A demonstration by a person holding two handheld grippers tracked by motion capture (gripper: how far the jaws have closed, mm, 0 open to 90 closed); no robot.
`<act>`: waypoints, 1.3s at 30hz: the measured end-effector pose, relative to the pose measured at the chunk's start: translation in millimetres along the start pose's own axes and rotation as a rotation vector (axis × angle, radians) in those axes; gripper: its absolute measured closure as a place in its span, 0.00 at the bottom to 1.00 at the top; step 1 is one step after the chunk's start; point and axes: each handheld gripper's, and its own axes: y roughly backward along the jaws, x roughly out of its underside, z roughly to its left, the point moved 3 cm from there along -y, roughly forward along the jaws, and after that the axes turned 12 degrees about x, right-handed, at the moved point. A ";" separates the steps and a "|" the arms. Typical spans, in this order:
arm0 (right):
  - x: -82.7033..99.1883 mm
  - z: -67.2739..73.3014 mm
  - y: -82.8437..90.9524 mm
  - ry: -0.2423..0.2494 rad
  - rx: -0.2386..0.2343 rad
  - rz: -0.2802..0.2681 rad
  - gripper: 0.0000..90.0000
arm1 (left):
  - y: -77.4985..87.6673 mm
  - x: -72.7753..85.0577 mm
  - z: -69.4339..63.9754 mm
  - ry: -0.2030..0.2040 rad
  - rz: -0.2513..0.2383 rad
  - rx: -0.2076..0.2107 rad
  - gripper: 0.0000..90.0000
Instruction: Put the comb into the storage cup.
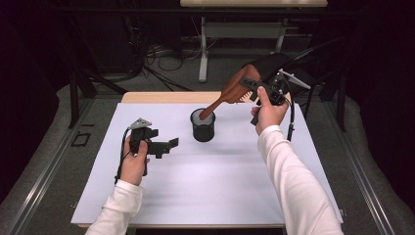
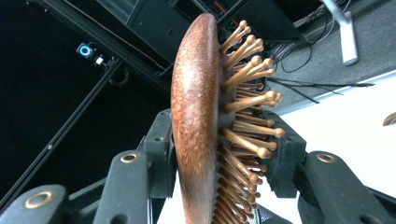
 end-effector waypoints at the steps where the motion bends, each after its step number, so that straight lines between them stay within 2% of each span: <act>1: -0.5 -0.3 0.3 0.001 0.004 -0.005 0.58 | -0.1 0.1 0.1 0.001 -0.001 0.001 0.01; 6: -1.1 -1.1 0.4 0.012 0.029 -0.025 0.58 | -0.4 0.4 0.1 0.005 -0.001 0.003 0.01; 21: 2.0 0.4 -5.4 0.039 0.064 -0.055 0.58 | -0.5 0.5 -0.1 0.006 0.000 0.006 0.01; 31: 11.0 5.0 -15.2 0.075 0.076 -0.043 0.58 | 0.1 0.2 0.0 0.005 -0.004 0.006 0.01; 39: 17.2 7.4 -23.5 0.073 0.081 -0.037 0.58 | 2.8 -0.8 0.4 0.011 -0.016 0.009 0.01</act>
